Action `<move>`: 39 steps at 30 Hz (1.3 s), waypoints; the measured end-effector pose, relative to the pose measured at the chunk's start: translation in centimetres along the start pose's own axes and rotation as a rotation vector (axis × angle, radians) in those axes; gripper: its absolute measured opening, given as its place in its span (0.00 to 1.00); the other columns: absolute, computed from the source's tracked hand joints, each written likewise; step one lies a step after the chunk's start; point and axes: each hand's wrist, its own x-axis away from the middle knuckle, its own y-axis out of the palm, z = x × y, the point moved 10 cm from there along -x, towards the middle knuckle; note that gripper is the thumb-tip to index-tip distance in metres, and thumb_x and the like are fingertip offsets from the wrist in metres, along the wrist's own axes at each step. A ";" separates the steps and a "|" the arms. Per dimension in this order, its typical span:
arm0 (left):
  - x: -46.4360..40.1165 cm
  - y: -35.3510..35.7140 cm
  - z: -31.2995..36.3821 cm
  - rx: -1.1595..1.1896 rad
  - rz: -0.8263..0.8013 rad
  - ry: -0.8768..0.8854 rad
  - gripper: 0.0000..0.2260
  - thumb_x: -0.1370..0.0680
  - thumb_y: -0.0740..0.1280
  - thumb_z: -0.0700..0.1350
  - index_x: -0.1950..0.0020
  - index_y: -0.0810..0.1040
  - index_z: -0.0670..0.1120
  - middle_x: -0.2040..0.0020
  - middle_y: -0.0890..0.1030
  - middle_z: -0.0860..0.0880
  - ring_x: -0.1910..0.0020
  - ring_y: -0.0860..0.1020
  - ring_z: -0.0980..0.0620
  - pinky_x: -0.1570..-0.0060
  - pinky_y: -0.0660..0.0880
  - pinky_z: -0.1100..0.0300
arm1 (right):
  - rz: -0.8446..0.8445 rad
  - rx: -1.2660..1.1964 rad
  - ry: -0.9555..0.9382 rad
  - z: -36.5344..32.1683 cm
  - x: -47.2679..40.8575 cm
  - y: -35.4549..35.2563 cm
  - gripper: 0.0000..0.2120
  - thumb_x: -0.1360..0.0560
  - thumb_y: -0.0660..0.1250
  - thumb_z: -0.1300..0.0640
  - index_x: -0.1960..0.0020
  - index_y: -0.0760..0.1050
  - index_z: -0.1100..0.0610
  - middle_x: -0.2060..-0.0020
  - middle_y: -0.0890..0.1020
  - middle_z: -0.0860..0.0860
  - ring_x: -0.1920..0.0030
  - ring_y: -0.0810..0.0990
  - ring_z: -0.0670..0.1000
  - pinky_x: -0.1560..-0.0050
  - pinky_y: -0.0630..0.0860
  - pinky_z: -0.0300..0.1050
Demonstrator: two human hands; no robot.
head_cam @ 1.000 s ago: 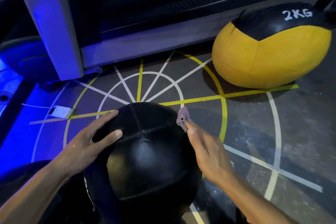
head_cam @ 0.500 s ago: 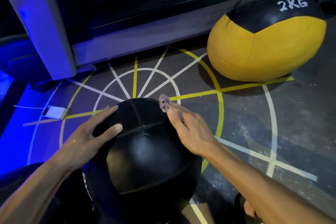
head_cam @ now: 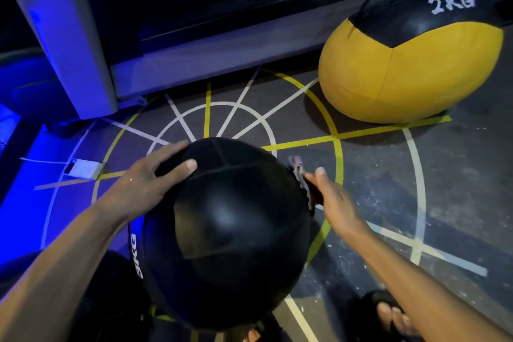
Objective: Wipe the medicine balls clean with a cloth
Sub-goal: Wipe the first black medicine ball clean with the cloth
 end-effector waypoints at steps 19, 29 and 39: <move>-3.9 -0.4 2.7 -0.078 0.077 0.174 0.29 0.29 0.67 0.74 0.32 0.78 0.62 0.30 0.75 0.61 0.29 0.70 0.64 0.25 0.64 0.58 | -0.013 0.222 -0.555 -9.5 6.9 3.4 0.24 0.14 0.46 0.49 0.22 0.66 0.52 0.22 0.66 0.42 0.21 0.61 0.42 0.22 0.59 0.42; -0.9 -2.1 6.7 -0.172 0.112 0.327 0.26 0.26 0.67 0.70 0.31 0.77 0.62 0.28 0.73 0.61 0.28 0.69 0.65 0.29 0.62 0.64 | 0.036 0.029 -0.145 -6.5 -2.6 -0.4 0.31 0.20 0.45 0.31 0.22 0.66 0.41 0.24 0.69 0.42 0.23 0.64 0.42 0.20 0.59 0.54; -5.7 -0.3 5.7 -0.152 0.095 0.255 0.36 0.31 0.63 0.76 0.25 0.67 0.69 0.19 0.62 0.60 0.22 0.61 0.61 0.21 0.58 0.52 | 0.047 0.419 -0.604 -11.2 6.1 5.1 0.30 0.16 0.46 0.40 0.17 0.55 0.49 0.18 0.53 0.40 0.18 0.49 0.45 0.19 0.48 0.43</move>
